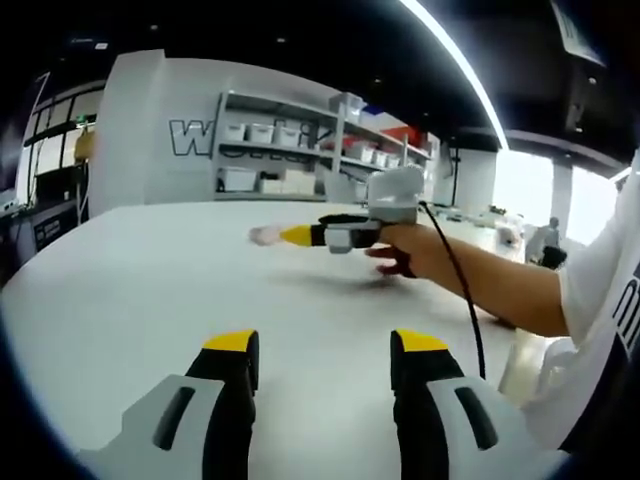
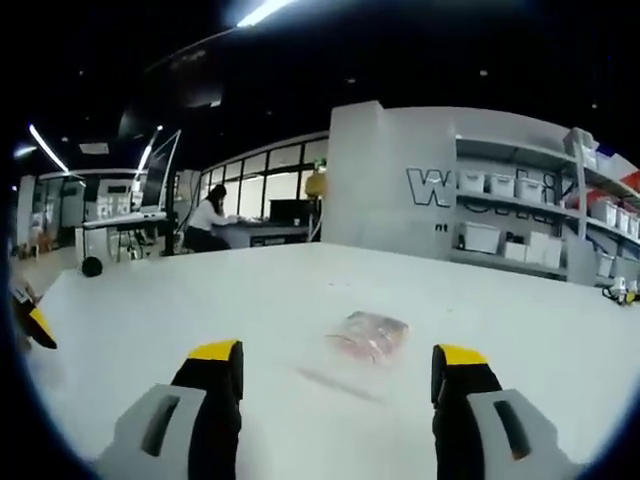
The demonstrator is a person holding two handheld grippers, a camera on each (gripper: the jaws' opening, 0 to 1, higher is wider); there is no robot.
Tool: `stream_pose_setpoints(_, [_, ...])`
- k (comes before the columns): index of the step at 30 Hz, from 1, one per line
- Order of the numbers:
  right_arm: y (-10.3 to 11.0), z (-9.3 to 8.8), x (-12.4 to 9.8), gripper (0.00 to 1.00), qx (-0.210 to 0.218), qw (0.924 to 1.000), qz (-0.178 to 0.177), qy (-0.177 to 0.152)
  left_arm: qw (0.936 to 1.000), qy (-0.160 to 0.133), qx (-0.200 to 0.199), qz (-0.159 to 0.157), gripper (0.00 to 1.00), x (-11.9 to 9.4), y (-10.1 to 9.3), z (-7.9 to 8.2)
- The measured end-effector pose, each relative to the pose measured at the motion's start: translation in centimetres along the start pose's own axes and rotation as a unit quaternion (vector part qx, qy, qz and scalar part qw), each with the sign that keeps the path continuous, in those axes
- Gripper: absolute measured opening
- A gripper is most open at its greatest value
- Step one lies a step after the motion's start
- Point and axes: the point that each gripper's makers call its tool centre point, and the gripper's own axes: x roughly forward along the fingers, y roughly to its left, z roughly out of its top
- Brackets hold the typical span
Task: Open the resealable bag by pulling the two sides of the seal apart until the entire bag opening is separated and visibly accessible.
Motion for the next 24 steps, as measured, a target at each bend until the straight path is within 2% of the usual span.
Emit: stream_pose_setpoints(24, [-0.13, -0.02, -0.53, 0.74, 0.005, 1.0000, 0.000, -0.006, 1.0000, 0.001, 0.000, 0.000, 0.53, 0.09, -0.13, -0.20])
